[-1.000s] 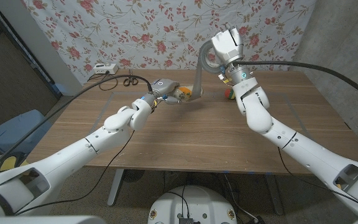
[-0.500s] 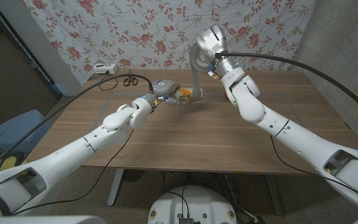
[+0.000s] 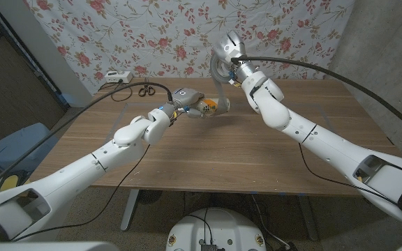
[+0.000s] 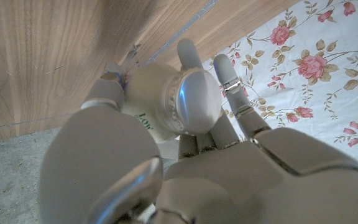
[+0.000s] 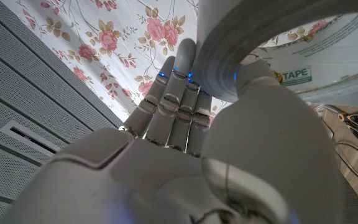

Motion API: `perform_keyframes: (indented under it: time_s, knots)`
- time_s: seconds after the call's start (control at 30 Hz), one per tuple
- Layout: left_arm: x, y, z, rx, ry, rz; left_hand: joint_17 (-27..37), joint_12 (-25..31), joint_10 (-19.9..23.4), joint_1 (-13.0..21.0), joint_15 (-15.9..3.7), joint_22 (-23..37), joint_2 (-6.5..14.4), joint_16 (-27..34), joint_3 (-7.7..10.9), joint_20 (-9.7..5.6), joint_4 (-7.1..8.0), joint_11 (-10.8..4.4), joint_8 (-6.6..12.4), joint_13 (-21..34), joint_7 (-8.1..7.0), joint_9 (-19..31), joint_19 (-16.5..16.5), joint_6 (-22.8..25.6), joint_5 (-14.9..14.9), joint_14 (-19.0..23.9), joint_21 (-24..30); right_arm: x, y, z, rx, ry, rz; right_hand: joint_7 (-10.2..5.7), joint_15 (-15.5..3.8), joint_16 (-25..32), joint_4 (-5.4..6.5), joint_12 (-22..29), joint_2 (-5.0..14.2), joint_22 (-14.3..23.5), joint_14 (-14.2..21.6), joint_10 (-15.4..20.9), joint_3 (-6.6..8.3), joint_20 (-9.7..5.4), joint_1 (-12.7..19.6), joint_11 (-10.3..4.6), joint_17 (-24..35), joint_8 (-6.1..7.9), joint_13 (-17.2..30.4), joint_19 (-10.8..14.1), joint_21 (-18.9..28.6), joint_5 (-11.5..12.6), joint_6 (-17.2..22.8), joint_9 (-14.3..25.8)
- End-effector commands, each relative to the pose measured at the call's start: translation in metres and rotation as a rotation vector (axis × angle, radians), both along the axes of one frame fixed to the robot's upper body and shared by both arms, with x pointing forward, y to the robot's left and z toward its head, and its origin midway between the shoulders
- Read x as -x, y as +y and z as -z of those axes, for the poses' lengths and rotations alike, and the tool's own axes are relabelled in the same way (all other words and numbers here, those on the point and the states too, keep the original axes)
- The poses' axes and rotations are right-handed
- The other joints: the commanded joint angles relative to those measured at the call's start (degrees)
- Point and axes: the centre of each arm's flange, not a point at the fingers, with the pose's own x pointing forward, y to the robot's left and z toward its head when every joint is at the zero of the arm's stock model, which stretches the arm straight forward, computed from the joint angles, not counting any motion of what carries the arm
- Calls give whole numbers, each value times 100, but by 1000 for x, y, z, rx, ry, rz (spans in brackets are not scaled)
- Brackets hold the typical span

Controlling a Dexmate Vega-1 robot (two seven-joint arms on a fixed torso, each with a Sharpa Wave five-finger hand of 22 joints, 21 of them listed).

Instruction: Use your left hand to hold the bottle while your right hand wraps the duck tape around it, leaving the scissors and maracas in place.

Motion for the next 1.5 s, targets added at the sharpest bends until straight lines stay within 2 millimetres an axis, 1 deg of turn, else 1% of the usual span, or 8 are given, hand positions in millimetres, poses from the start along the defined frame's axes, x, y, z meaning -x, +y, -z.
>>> perform_keyframes:
  time_s: [0.03,0.17,0.37,0.57,0.77,1.07,1.13,1.5]
  knots:
    - [9,-3,-5,-14,-29,33,35,-16,812,1239,-158,6,1439,-8,604,-2,469,-798,36,44,-608,3,-32,1126,62,89,12,-33,-3,-7,18,49,104,-618,-610,-23,50,16,751,5,285,725,169,17,755,-543,33,42,953,-36,44,35,682,20]
    - [10,-1,-6,-12,-34,35,31,-26,819,1234,-160,5,1438,-19,608,-1,468,-794,33,40,-599,6,-30,1123,66,92,13,-47,-11,-10,14,74,154,-651,-611,-49,56,1,757,1,286,709,172,0,754,-560,56,34,953,-57,64,47,669,24]
    - [12,0,-8,-9,-48,51,42,-36,814,1224,-157,5,1438,-30,615,-7,468,-813,33,59,-619,12,-32,1132,73,96,14,-61,-17,-15,38,100,209,-636,-615,-79,56,-3,754,-4,292,716,174,-6,757,-577,88,27,960,-58,101,62,682,19]
    - [14,3,-12,3,-68,61,50,-53,831,1218,-157,5,1437,-42,618,-8,468,-809,24,41,-611,9,-44,1127,77,87,11,-70,-19,-10,85,141,250,-654,-616,-112,54,-25,747,-9,292,698,175,-20,763,-572,120,10,954,-81,131,76,678,9]
    - [15,6,-14,12,-89,75,64,-57,819,1205,-157,4,1433,-51,621,-12,472,-821,20,68,-621,18,-47,1115,83,81,9,-67,-15,-2,130,167,250,-647,-618,-133,58,-28,751,-13,305,700,176,-16,763,-562,145,4,961,-90,157,86,692,3]
    - [19,6,-18,52,-186,129,75,-72,821,1180,-157,1,1421,-73,624,-49,478,-835,15,87,-656,23,-45,1118,95,76,4,-57,-1,7,174,203,210,-633,-611,-176,61,-35,734,-22,329,713,171,-15,756,-558,193,-10,970,-93,216,105,690,6]
    - [21,6,-19,70,-217,146,82,-87,813,1175,-162,0,1416,-78,626,-59,477,-859,11,81,-677,21,-40,1117,100,74,2,-55,2,9,185,206,198,-635,-609,-185,63,-53,730,-24,335,726,170,-9,752,-528,201,-10,940,-90,229,110,703,3]
    - [31,12,-27,234,-369,257,65,-141,850,1147,-175,-7,1393,-118,634,-114,474,-918,10,34,-719,16,-13,1144,116,89,-8,-53,7,7,191,227,169,-638,-615,-232,74,-57,753,-32,363,725,178,-41,753,-543,247,-21,966,-125,282,131,687,24]
